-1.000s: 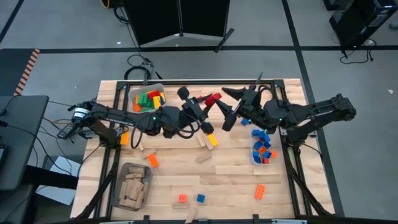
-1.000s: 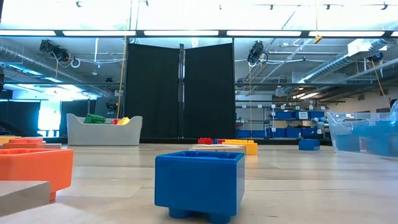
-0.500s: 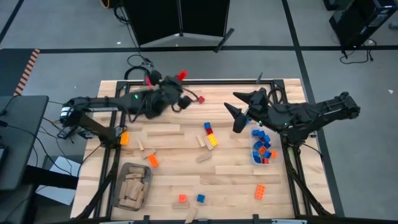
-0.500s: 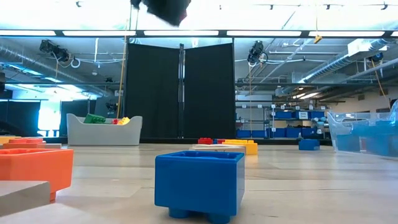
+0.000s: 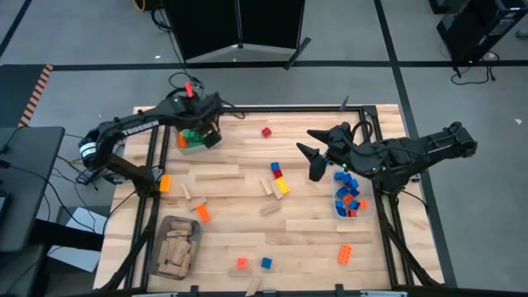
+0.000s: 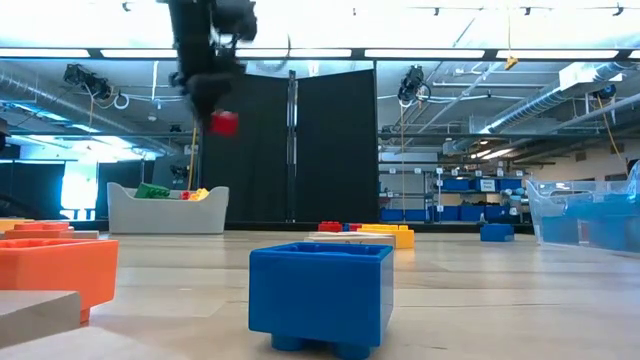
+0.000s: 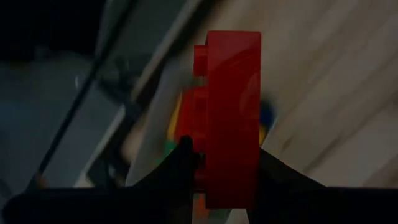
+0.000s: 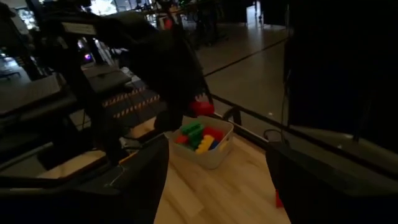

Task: Sort blocks by size
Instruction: Put the large green red piece into the gray bin, then put the large yellow game piece into the gray bin

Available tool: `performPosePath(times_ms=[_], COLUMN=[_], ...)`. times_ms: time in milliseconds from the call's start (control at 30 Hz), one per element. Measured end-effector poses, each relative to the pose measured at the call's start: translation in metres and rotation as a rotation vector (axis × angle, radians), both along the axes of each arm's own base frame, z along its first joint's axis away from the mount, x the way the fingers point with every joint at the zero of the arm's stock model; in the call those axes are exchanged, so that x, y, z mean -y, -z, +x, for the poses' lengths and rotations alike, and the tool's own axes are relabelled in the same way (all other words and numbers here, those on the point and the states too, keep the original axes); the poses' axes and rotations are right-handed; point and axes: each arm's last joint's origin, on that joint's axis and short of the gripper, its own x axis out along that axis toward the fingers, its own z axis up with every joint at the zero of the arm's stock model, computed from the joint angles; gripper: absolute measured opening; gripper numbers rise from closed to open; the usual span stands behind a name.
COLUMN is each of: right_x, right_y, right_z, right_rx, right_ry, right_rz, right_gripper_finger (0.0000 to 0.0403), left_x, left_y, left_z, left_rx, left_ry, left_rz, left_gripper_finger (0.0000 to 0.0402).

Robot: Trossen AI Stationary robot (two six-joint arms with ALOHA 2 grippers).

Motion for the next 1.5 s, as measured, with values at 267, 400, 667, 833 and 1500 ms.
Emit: performPosePath(times_ms=[267,400,667,833,1500], right_x=[-0.001,-0.001,-0.001,-0.001,-0.005], right_y=[0.0,0.0,0.0,0.0,0.035], right_z=[0.0,0.0,0.0,0.001,0.047], right_rx=[0.008,0.027,0.056,0.078,0.038], right_ry=[-0.024,-0.016,-0.004,0.001,0.05], right_rz=[0.018,0.047,0.093,0.131,0.193], right_gripper_finger=[0.0278,0.0277,0.0275,0.0273,0.0272], left_x=[-0.008,-0.009,-0.012,-0.014,0.009], left_y=[0.057,0.074,0.082,0.081,0.001], left_z=[-0.02,-0.027,-0.032,-0.032,-0.029], left_rx=[-0.12,-0.14,-0.182,-0.246,0.283], left_ry=[0.025,0.008,0.002,0.014,0.236], left_rz=[-0.186,-0.217,-0.189,-0.109,-0.014], left_gripper_finger=[0.0096,0.0099,0.0189,0.0221,0.0229])
